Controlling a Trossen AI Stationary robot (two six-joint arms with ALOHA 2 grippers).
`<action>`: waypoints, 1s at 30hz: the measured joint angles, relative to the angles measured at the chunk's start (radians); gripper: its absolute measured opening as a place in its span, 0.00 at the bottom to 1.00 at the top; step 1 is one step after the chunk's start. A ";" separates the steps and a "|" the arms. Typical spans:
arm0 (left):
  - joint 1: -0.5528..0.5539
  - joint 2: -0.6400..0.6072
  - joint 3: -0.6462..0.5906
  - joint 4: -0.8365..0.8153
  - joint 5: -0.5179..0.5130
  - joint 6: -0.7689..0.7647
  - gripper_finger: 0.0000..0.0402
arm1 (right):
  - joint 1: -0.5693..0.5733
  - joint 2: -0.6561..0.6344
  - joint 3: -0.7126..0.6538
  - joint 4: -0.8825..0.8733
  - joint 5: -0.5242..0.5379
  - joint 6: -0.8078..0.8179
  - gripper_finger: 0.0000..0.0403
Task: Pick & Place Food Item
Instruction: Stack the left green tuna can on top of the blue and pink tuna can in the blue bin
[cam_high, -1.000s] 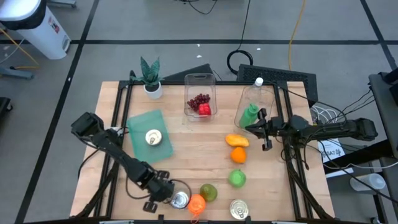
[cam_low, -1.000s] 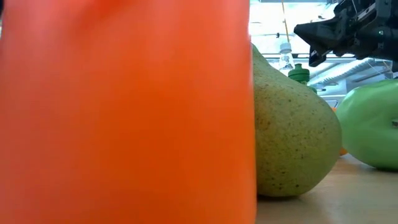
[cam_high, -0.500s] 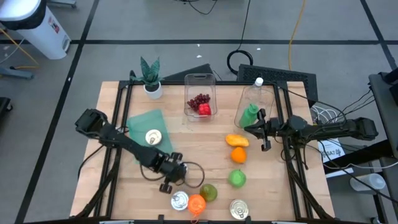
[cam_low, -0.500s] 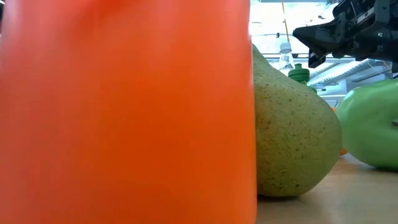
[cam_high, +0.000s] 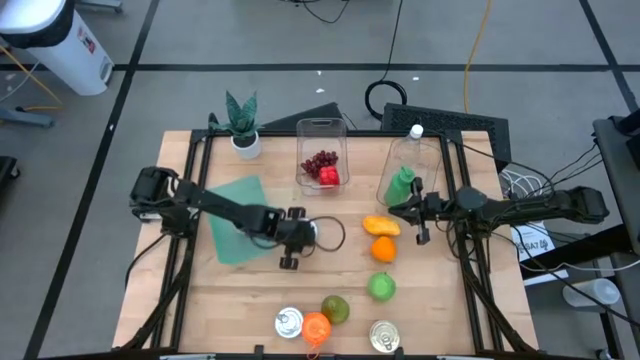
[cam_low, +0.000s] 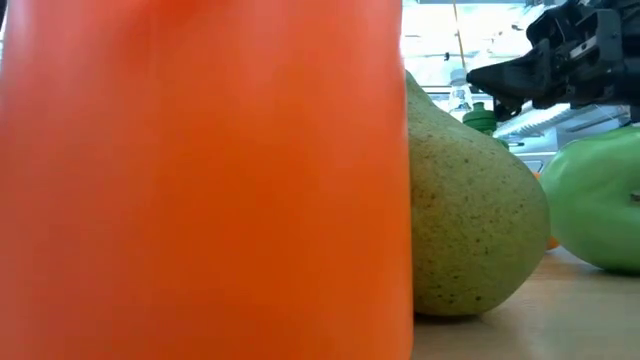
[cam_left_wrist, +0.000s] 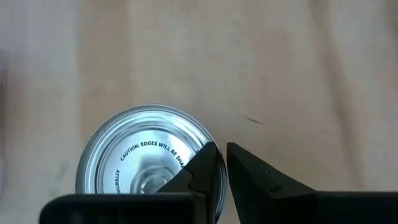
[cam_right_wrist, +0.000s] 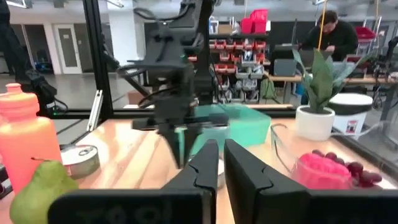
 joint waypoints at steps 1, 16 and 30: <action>0.012 0.000 0.000 0.013 0.008 0.015 0.13 | 0.000 0.007 0.000 -0.002 0.000 0.003 0.05; -0.009 -0.307 -0.002 0.025 0.111 0.086 0.13 | 0.000 0.053 0.000 -0.006 0.000 -0.035 0.04; -0.148 -0.706 -0.404 0.340 -0.072 0.011 0.13 | 0.049 0.159 0.261 -0.381 0.115 -0.189 0.04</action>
